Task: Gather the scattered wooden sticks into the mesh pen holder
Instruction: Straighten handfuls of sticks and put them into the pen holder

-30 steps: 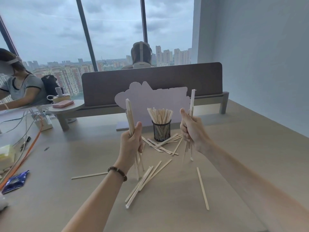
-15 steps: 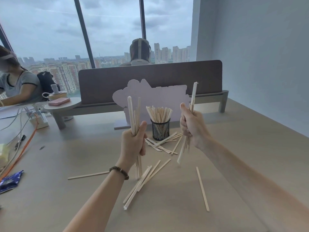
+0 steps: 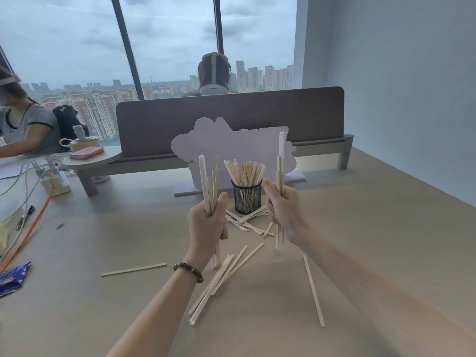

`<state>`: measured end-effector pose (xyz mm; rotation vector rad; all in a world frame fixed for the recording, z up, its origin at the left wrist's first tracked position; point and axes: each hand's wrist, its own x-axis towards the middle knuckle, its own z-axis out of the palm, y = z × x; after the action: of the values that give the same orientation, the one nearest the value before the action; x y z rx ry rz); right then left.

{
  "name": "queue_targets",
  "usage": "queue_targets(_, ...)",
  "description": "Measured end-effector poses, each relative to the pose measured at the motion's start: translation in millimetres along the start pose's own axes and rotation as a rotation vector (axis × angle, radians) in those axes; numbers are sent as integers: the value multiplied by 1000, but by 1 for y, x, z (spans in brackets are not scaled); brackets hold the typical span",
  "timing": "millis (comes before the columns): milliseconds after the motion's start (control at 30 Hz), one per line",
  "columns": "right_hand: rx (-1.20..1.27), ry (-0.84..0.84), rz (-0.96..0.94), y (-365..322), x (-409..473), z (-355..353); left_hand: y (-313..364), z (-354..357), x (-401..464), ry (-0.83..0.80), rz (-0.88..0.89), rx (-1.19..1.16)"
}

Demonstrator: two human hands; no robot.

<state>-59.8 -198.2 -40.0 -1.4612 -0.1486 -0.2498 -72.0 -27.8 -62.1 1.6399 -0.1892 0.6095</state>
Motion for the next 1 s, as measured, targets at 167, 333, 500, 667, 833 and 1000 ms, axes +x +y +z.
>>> queue_targets(167, -82, 13, -18, 20, -2, 0, -13, 0, -4, 5, -54, -14)
queue_targets(333, -191, 46, -43, 33, -4, -5, -19, -2, -5, -20, -79, -64)
queue_targets(500, -166, 25, -66, 32, -6, -6, -20, -4, -7, -55, -63, -46)
queue_targets(667, -119, 35, -51, 28, -5, -3, -17, 0, -5, -15, -97, -52)
queue_targets(833, -104, 60, -144, 19, -8, 0, -12, 0, -7, 12, -66, -77)
queue_targets(1000, -79, 28, -102, 27, -11, -2, -14, -1, -10, -31, -20, -54)
